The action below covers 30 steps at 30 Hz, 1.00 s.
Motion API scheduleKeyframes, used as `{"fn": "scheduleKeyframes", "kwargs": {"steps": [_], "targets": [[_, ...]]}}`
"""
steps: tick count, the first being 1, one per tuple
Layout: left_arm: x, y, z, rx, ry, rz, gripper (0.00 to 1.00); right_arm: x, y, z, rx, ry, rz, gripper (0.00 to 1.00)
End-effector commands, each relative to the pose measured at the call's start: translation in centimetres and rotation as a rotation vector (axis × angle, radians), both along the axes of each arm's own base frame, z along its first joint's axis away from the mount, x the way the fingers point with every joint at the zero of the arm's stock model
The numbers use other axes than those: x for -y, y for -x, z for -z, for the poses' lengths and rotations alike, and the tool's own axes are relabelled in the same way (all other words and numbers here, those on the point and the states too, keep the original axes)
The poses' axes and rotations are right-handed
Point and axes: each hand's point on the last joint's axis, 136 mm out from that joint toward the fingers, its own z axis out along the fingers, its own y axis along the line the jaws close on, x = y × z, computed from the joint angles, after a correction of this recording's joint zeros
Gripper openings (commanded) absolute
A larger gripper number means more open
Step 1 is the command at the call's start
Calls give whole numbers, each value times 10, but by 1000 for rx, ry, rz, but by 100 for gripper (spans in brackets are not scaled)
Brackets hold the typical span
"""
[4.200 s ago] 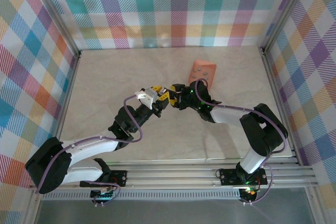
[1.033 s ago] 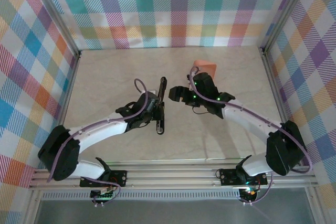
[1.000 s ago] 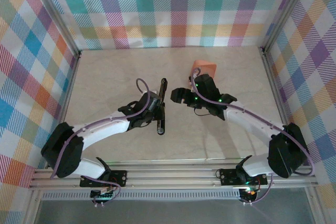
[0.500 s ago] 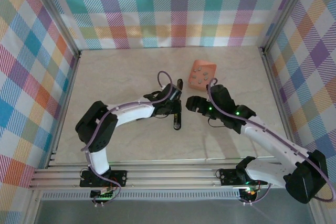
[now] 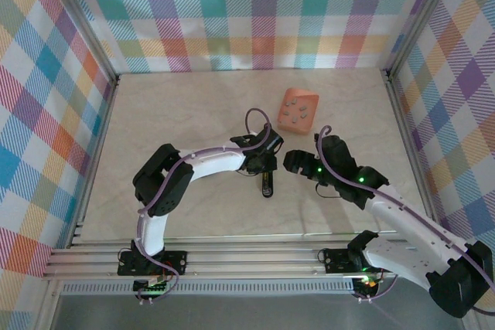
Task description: Load the staples into the stapler
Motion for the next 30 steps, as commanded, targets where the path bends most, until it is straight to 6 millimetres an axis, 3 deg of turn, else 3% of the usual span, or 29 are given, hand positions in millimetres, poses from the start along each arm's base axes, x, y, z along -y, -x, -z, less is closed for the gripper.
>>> {"fn": "scheduleKeyframes", "kwargs": {"steps": [1, 4, 6, 9, 11, 17, 24, 27, 30], "targets": [[2, -1, -8, 7, -15, -26, 9, 5, 2, 2, -2, 3, 12, 84], [-2, 1, -11, -4, -31, -27, 33, 5, 2, 2, -3, -1, 10, 84], [-4, 2, -19, 3, -38, -19, 43, 4, 2, 1, 0, -6, 7, 84], [-13, 6, -38, 33, -55, 14, 61, 2, 1, -2, 7, -15, 4, 84], [-20, 9, -57, 57, -75, 71, 67, 1, 1, -4, 14, -17, -3, 84], [-74, 15, -88, 26, -124, 297, 74, -6, -1, -8, 35, -33, -36, 83], [-176, 14, -94, 43, -296, 508, 74, -13, 1, -15, 59, -53, -87, 81], [-201, 18, -87, 80, -365, 669, 75, -12, 2, -17, 64, -55, -88, 81], [-212, 43, -65, 58, -445, 965, 75, -12, 3, -18, 66, -61, -88, 81]]}}
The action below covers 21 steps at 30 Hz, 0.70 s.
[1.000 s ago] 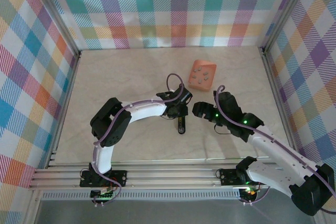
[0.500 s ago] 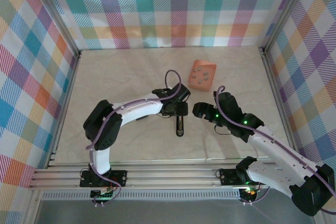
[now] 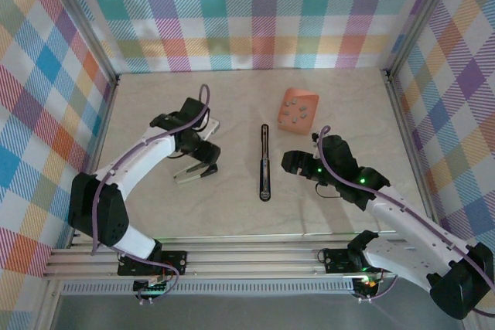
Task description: Load the staples into the stapler
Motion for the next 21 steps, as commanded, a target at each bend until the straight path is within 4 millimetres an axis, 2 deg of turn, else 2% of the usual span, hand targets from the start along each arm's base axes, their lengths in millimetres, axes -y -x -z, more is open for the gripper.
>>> {"fn": "scheduleKeyframes", "kwargs": {"steps": [1, 5, 6, 7, 8, 10, 13, 21], "targets": [[-12, 35, 22, -57, -148, 417, 75, -2, 1, -7, 29, -21, -22, 81], [-27, 28, 33, -46, -161, 456, 75, -2, 3, -6, 19, -22, -29, 80], [-33, 26, 37, -58, -180, 457, 81, -1, 4, -6, 17, -22, -28, 80], [-41, 22, 43, -67, -216, 448, 92, 0, 5, -6, 17, -21, -27, 80], [-49, 17, 48, -74, -244, 432, 93, 1, 6, -6, 17, -21, -24, 80], [-56, 11, 54, -101, -233, 403, 91, 2, 8, -5, 14, -20, -22, 80], [-60, 7, 63, -150, -193, 377, 95, 5, 11, -5, 17, -22, -16, 79], [-58, 4, 91, -246, -179, 381, 90, 14, 14, -7, 35, -9, 5, 80]]}}
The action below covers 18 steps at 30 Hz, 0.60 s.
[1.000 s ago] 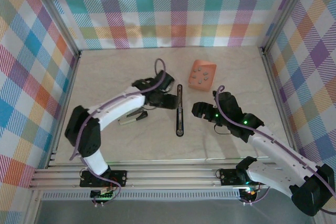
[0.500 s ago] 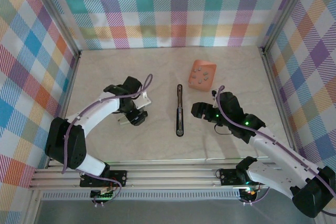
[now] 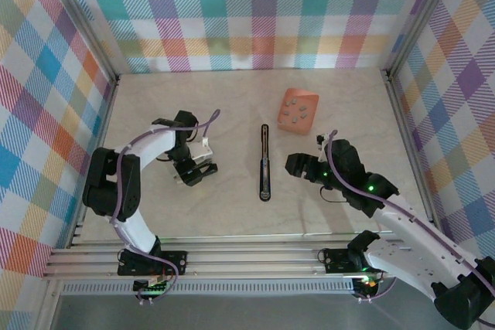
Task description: Load the staples into the stapler
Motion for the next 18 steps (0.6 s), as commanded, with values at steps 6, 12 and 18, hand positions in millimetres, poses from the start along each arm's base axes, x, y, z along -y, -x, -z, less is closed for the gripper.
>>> {"fn": "scheduleKeyframes", "kwargs": {"steps": [6, 12, 18], "targets": [[9, -3, 14, -45, 46, 12, 74, 8, 1, 6, 3, 26, 22, 80], [14, -4, 21, -50, 71, 3, 67, 7, -1, 9, -1, 14, 31, 79], [23, -11, 23, -67, 103, -18, 67, 8, 1, 10, -8, 8, 36, 79]]}}
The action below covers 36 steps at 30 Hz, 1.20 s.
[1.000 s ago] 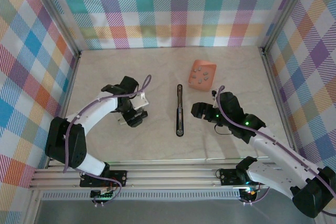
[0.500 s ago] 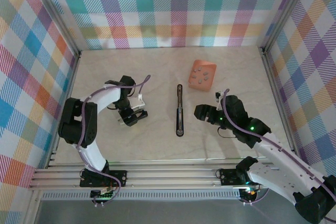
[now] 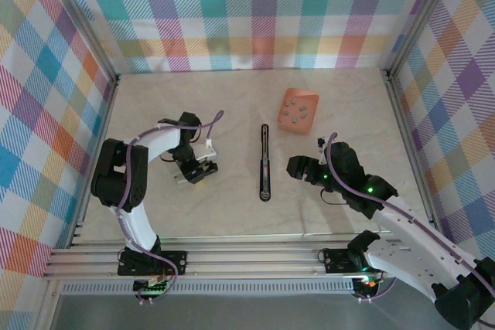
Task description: Load the staples into the stapler
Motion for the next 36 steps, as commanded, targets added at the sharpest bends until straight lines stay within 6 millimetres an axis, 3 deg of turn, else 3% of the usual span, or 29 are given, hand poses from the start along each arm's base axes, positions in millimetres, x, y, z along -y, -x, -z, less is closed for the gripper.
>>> {"fn": "scheduleKeyframes", "kwargs": {"steps": [1, 11, 16, 19, 22, 27, 32, 36], "targets": [[11, -7, 3, -16, 46, -19, 67, 3, 0, 0, 6, -14, 21, 79], [33, -10, 8, 0, 37, 25, 80, 6, 2, 5, -2, -39, 45, 79], [38, -14, 4, 23, 50, 25, 60, 8, 3, 4, 3, -37, 49, 79], [40, -15, -5, 40, 64, 27, 30, 9, 4, 4, 4, -36, 52, 79], [46, -12, -25, 62, 108, 39, 18, 9, 4, 5, 6, -35, 50, 79], [62, 3, -72, 96, 236, 69, 16, -1, 1, -2, 63, -38, -22, 79], [95, 39, -127, 108, 474, 191, 15, -37, 6, -16, 247, 19, -344, 79], [118, 71, -159, 139, 639, 330, 14, -64, 17, -21, 357, 87, -635, 81]]}}
